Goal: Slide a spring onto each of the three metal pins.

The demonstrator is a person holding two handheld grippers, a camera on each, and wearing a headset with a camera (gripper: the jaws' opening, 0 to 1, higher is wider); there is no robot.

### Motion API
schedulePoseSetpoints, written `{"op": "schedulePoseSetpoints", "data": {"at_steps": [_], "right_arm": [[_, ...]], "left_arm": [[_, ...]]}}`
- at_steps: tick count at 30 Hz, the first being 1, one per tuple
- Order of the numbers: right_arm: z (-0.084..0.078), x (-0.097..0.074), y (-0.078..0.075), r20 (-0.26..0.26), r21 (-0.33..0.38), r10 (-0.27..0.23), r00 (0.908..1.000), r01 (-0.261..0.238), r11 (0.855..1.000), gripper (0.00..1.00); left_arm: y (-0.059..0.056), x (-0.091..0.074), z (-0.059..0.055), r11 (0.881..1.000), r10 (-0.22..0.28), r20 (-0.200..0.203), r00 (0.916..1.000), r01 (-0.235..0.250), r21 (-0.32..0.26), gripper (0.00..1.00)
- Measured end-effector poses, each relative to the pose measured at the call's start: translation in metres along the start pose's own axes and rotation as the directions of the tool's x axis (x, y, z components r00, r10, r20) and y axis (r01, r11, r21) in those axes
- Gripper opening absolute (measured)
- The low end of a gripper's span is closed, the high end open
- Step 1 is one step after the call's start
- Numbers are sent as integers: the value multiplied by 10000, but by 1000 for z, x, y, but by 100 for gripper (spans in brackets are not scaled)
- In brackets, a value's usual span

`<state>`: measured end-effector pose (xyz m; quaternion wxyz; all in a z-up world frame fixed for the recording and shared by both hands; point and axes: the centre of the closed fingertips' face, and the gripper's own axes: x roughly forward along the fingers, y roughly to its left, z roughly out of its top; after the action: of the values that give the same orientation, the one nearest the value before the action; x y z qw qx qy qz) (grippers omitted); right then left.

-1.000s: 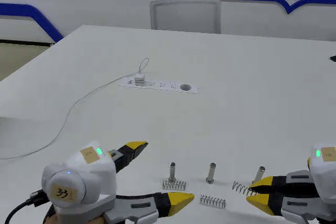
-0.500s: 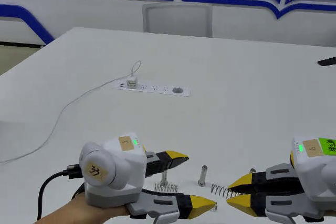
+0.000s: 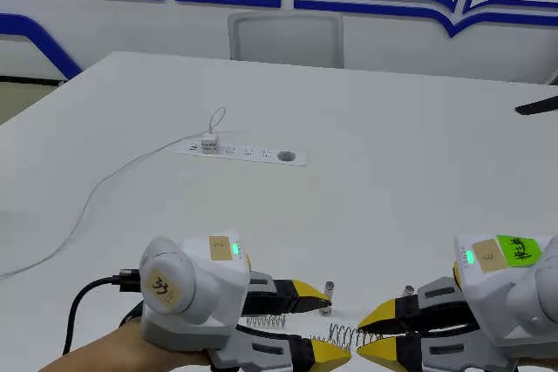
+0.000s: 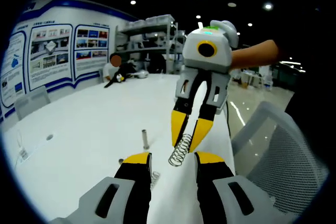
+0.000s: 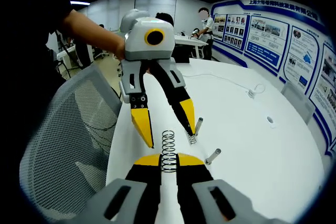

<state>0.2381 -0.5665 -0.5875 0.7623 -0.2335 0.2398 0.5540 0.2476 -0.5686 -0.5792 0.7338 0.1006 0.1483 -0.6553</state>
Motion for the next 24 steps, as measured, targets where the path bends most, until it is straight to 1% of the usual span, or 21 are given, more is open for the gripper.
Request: {"op": "schedulePoseSetpoints", "data": {"at_steps": [4,5,7,8,11,13,14,16,18,19,23,24], "right_arm": [[1,4,3,-14,-136,93,10000,-94,9999,10],[1,4,3,-36,-161,79,10000,-80,9998,10],[1,4,4,4,-118,152,9999,-152,9998,10],[2,4,4,30,-124,157,9999,-156,9998,10],[4,5,6,77,-154,221,9997,-220,9996,10],[5,6,6,99,-195,245,9997,-243,9995,10],[5,6,6,97,-207,234,9997,-232,9995,10],[5,6,7,65,-206,301,9995,-299,9993,10],[6,7,8,36,-300,344,9994,-343,9990,10],[6,7,10,20,-358,369,9993,-368,9987,10],[8,8,9,-18,-497,306,9995,-307,9983,10],[8,8,9,-47,-565,303,9995,-305,9979,10]], "left_arm": [[-1,0,1,9999,-157,-32,9999,157,15,23],[-2,0,0,9998,-216,-111,9997,216,47,22],[-3,0,-5,9994,-286,-363,9989,292,168,22],[-4,0,-6,9992,-329,-424,9986,338,205,22],[-7,-1,-7,9986,-454,-466,9979,465,235,21],[-7,-1,-6,9981,-490,-475,9977,507,355,18],[-9,-1,-7,9978,-554,-509,9972,572,342,15],[-10,-2,-8,9961,-644,-604,9961,679,564,14],[-11,-2,-9,9948,-776,-716,9944,819,597,13],[-12,-3,-10,9933,-848,-786,9933,905,719,13],[-13,-4,-9,9867,-873,-910,9920,987,1290,11],[-14,-4,-9,9800,-915,-1004,9907,1075,1674,10]]}}
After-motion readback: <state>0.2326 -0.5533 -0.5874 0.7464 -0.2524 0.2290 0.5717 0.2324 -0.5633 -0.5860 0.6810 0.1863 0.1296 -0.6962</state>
